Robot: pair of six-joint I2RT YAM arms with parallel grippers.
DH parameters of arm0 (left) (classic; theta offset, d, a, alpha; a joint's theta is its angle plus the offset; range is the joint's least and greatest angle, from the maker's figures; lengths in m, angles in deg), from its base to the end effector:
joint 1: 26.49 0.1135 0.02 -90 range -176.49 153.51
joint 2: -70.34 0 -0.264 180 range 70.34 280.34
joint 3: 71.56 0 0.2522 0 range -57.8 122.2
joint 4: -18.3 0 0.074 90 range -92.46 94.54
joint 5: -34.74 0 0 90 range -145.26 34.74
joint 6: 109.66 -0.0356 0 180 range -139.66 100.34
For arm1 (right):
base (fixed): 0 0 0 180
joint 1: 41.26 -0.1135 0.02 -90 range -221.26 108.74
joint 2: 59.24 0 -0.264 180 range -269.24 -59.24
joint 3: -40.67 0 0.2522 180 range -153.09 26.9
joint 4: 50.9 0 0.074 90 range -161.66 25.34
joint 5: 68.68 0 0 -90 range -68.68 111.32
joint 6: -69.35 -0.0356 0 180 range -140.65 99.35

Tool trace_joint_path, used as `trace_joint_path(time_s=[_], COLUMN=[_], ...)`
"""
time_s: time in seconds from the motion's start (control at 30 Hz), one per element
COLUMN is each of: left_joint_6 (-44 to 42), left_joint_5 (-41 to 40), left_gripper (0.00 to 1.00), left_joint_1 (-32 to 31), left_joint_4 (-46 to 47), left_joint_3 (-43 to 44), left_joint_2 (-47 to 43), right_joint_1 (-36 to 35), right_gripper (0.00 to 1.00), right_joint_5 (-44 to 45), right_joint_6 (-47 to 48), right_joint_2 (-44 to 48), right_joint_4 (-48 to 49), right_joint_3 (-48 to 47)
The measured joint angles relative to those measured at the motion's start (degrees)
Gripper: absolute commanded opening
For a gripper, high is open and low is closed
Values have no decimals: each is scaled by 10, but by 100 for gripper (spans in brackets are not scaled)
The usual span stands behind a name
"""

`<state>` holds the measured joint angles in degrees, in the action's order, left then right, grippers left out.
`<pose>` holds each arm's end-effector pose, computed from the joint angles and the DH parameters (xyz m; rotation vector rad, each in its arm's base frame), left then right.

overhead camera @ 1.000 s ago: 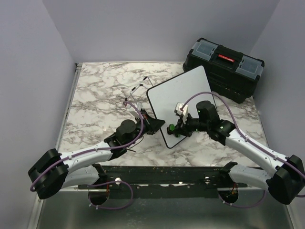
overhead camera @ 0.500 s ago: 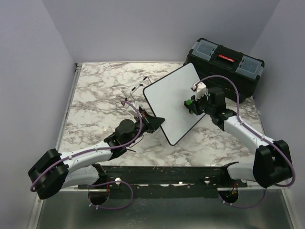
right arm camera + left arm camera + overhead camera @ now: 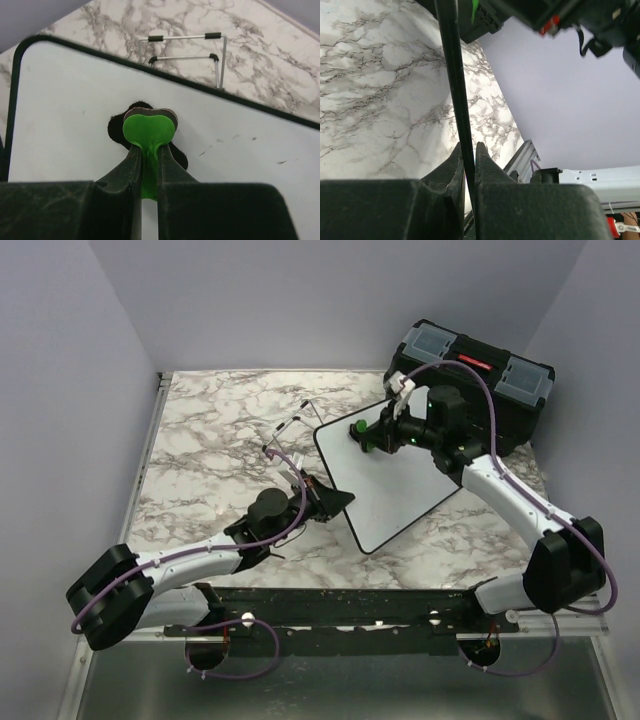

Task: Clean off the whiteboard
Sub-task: Erase the whiteboard at the center of the board.

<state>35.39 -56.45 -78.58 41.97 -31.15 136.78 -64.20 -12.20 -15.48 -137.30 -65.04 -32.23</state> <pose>0.1546 -0.1973 0.2403 -0.0648 1.8097 -1.3869 0.2819 0.1407 0.3148 -0.8460 1.7259 0.7652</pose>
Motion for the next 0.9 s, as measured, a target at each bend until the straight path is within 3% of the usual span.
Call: trace_joint_path(time_s=[0.13,0.27,0.57,0.73,0.9], left_joint_6=[10,13,-13,-4,-5], left_joint_5=[3,5,32,33,34], left_gripper=[0,0,0,0,0], left_joint_1=[1,2,2,2,4], left_joint_4=[-1,-6,-25,-34,-35], left_joint_3=[2,2,2,2,2], left_joint_2=[3,1,-23,-29,-33], right_joint_1=[1,21,174,188,177], right_gripper=[1,1,1,1,1], right_joint_5=[45,112,172,144,56], right_joint_6=[-29,-44,-7,44,96], right_joint_2=[-68,-80,-153,-171,-108], right_joint_4=[-23,-34,-67,-76,-112], right_joint_3=[-85,-97,-110,-109,-68])
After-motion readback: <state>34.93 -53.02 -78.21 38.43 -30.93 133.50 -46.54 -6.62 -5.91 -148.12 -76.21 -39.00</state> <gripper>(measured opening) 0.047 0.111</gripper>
